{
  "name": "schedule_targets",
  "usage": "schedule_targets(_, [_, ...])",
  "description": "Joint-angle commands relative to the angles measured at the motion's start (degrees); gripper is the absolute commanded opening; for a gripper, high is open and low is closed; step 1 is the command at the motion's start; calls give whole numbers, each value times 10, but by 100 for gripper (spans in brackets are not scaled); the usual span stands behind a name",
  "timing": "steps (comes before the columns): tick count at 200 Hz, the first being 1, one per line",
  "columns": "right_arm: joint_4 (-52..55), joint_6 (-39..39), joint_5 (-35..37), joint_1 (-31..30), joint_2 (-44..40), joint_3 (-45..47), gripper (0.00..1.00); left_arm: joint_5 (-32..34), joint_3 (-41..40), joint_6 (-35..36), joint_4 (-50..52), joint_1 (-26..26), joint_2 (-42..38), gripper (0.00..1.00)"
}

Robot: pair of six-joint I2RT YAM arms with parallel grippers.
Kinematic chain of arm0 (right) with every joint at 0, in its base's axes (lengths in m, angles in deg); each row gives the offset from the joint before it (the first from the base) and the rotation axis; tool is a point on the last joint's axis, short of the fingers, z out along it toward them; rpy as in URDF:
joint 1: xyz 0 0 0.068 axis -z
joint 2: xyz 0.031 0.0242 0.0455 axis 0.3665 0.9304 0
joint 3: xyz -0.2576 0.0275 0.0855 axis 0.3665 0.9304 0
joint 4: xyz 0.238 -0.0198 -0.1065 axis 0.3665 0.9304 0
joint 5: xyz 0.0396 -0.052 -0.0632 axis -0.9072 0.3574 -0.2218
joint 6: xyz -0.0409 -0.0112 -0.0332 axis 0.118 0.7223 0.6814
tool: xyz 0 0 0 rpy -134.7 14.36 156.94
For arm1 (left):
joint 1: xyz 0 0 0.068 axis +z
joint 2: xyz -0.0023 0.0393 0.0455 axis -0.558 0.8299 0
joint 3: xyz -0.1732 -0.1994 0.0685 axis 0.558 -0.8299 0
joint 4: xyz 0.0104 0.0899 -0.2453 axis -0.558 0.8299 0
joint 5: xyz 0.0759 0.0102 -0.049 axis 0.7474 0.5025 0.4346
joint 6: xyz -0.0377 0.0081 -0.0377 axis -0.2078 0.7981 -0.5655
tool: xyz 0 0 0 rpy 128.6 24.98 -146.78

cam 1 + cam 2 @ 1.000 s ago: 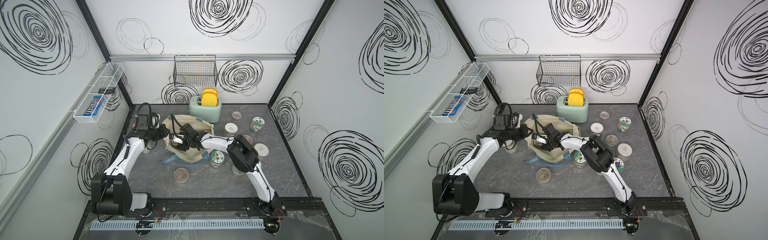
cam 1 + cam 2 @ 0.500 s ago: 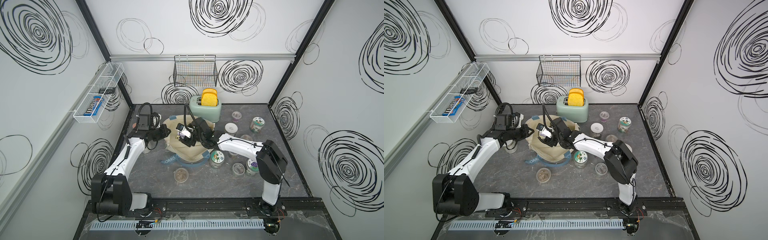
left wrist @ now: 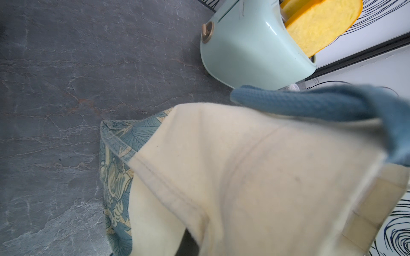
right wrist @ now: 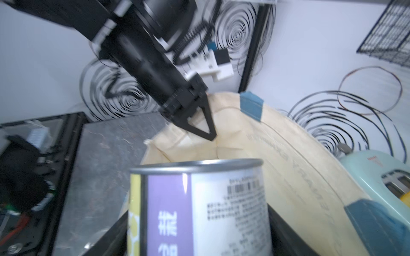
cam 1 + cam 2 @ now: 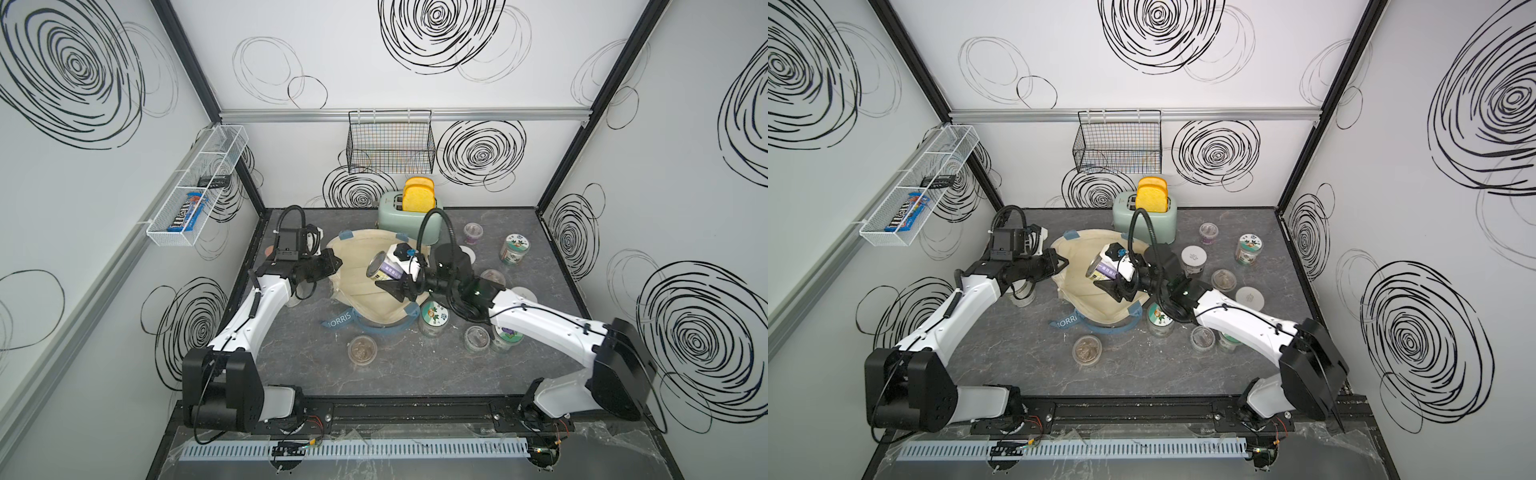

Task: Take out the seed jars from the canvas bag
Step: Place the seed jar at the center of the board.

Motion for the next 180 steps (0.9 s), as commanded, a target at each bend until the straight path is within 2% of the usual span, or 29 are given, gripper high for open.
schedule_targets(1, [-100,-127,-181,29,-37,11,72,-5,2,-7,-50,-3,-11,11])
schedule_targets(18, [-156,-214,-296,61,-47,27,72,-6,1,-11,-55,-3,-12,12])
schedule_targets(45, [-214,-292,-397,81,-58,34,72,-11,-4,-14,-63,-5,-13,13])
schedule_targets(86, [-206,-310,-462,81,-68,11,71,-14,-8,-14,-69,-7,-10,14])
schedule_targets(134, [-206,-315,-492,80,-67,-6,71,-14,-8,-12,-71,-9,-8,18])
schedule_targets(150, [-206,-321,-498,80,-62,-13,71,-14,-3,-9,-66,-9,-7,29])
schedule_targets(167, [-206,-322,-494,80,-62,-16,71,-13,3,-7,-61,-9,-10,55])
schedule_targets(180, [-206,-320,-492,80,-63,-14,71,-14,9,-6,-58,-9,-16,61])
